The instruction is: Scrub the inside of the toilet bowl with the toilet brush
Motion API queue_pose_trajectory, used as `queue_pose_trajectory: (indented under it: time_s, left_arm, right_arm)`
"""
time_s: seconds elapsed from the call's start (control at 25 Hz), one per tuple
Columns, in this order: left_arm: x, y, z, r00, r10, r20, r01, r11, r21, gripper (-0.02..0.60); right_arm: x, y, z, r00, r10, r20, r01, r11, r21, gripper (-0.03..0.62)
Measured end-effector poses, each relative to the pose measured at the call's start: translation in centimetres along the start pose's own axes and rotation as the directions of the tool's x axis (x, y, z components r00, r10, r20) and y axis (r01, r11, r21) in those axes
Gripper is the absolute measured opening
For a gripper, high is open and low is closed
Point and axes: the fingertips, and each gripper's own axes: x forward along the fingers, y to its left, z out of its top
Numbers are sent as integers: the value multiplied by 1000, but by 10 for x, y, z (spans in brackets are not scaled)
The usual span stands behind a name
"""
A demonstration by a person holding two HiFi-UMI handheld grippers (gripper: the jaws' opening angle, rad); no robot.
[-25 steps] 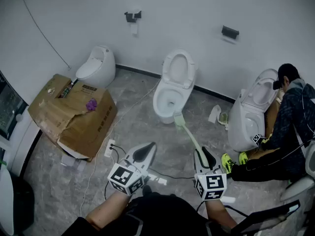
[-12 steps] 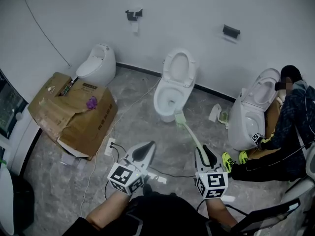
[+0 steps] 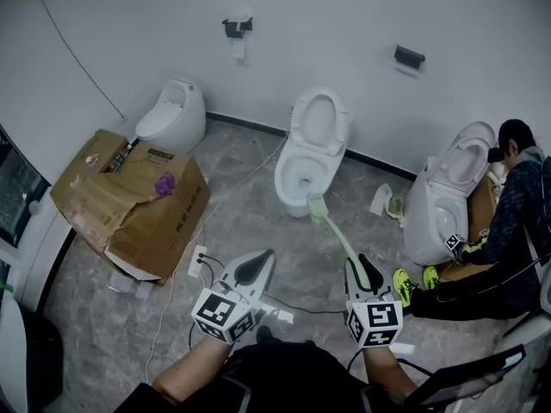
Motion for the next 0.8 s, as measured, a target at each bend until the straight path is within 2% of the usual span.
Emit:
queue_pose_trajectory:
  time_s: [0.52, 0.8]
  left_arm:
    - [-2, 64, 5, 997, -71, 13, 71, 997, -2, 9]
    - [30, 79, 0, 997, -83, -2, 83, 997, -7, 9]
  right_arm:
    - [44, 32, 16, 997, -81, 16, 81, 997, -9, 115]
    - [74, 11, 22, 996, -91, 17, 91, 996, -8, 115]
